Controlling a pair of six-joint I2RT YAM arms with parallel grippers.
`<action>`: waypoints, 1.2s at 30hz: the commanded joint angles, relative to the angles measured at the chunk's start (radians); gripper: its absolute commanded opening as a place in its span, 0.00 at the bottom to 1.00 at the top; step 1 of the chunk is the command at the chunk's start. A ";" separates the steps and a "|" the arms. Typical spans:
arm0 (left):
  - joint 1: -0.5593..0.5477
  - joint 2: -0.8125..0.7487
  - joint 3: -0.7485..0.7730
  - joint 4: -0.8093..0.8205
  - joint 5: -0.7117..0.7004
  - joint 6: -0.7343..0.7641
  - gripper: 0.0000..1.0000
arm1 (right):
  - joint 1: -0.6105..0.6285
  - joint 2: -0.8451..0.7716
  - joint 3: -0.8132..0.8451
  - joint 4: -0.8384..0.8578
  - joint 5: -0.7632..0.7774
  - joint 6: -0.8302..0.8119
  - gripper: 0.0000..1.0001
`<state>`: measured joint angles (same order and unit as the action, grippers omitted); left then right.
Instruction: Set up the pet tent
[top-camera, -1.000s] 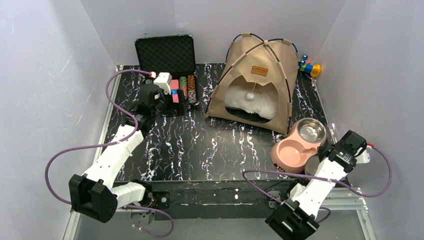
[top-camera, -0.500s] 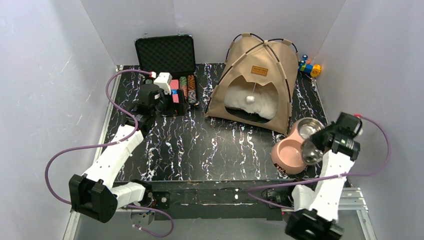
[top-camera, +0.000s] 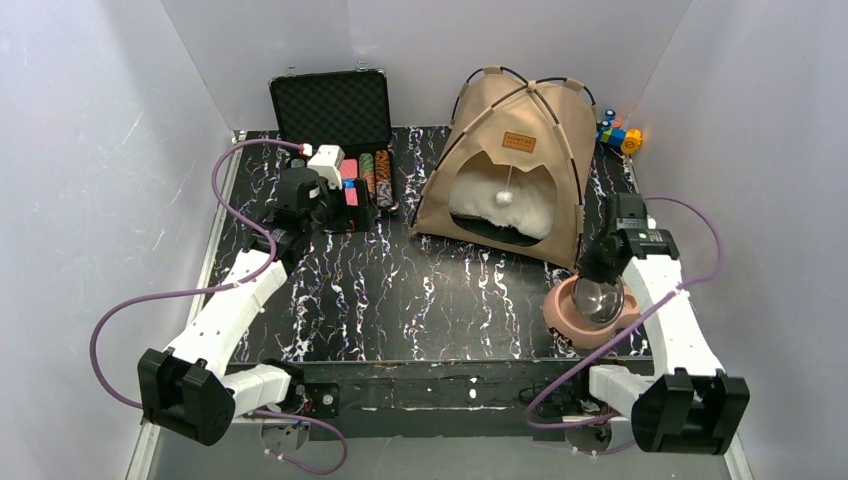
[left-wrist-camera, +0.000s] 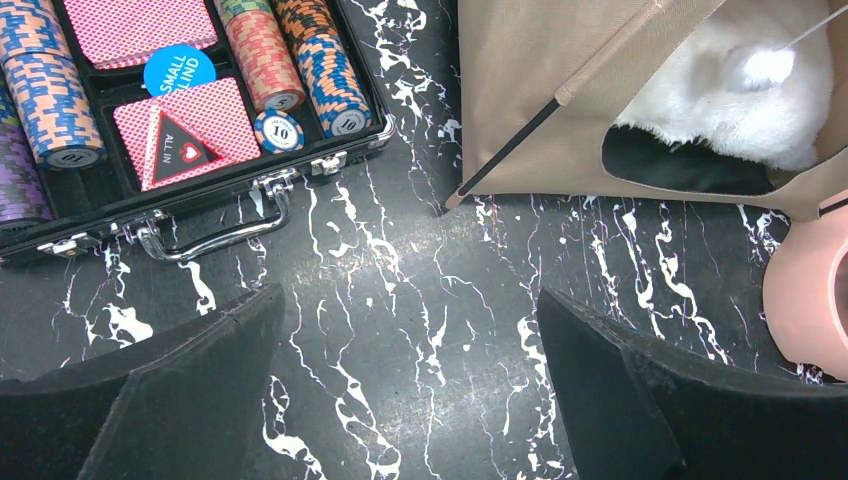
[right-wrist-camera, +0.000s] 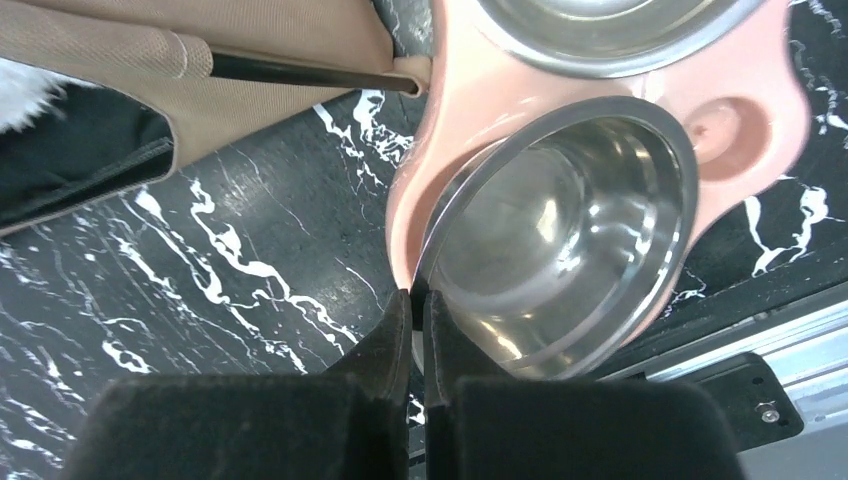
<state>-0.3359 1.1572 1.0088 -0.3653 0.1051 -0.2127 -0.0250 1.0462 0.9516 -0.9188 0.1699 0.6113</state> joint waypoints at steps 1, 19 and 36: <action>0.003 -0.009 0.008 0.005 0.002 0.009 0.98 | 0.085 0.085 -0.030 -0.013 0.078 0.038 0.01; 0.002 -0.004 0.007 0.000 -0.011 0.019 0.98 | 0.156 0.113 0.137 -0.150 0.152 -0.025 0.75; 0.003 -0.026 -0.003 0.033 0.064 0.021 0.98 | -0.186 0.439 0.277 0.043 0.540 -0.448 0.82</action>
<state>-0.3359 1.1576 1.0088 -0.3618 0.1421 -0.2012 -0.1802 1.4166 1.1656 -0.9291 0.5774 0.2768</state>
